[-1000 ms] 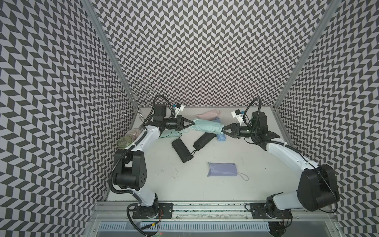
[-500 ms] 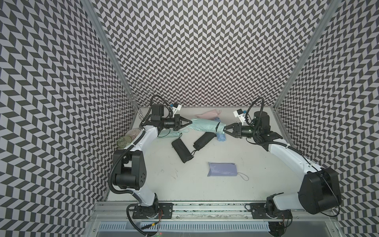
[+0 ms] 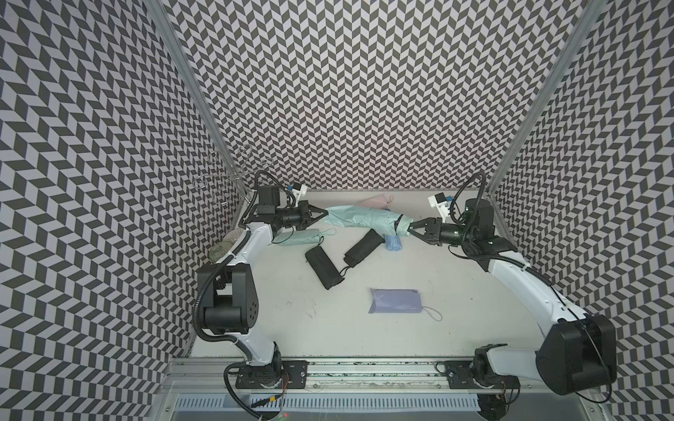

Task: Take umbrellas out of sleeves
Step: Take out the umbrella from the umbrella sleeve, then place the umbrella sleeve at the center of the board.

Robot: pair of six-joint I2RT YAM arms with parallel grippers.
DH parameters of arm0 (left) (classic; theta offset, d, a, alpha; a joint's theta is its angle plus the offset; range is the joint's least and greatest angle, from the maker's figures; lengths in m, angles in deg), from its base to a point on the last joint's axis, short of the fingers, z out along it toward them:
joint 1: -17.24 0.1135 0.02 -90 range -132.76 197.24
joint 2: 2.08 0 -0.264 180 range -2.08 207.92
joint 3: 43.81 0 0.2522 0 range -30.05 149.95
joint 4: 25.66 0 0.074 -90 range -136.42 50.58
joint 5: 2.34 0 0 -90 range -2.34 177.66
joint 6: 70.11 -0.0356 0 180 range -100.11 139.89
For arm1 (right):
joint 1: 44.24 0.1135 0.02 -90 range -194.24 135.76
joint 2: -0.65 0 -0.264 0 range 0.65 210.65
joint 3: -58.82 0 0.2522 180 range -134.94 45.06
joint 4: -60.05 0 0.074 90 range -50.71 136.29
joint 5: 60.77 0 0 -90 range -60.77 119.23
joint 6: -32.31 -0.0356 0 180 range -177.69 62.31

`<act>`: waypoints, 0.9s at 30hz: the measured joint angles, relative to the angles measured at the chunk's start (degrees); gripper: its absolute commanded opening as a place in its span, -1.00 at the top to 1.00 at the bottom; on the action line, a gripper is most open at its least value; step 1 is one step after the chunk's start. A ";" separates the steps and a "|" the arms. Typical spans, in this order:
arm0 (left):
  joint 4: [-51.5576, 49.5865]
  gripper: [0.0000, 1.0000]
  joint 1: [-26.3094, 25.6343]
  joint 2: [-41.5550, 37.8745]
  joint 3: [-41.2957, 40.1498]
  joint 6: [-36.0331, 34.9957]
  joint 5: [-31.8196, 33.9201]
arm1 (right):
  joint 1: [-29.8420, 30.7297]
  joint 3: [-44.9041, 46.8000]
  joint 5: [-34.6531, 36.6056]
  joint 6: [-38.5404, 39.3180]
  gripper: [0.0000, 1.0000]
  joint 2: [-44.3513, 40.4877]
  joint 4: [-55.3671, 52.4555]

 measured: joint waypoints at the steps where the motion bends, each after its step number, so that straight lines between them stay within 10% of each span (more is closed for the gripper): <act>1: 0.00 1.00 0.02 0.17 0.00 0.04 0.28 | -0.35 -0.15 0.48 0.42 0.77 -0.37 -0.85; 13: 0.24 1.00 -2.62 0.94 0.02 -0.02 1.88 | -3.61 -12.61 13.33 3.78 0.79 -3.23 -13.07; 27: 9.66 0.92 -27.61 20.13 11.17 2.71 4.74 | -5.88 -16.02 27.69 2.21 0.79 -2.89 -22.99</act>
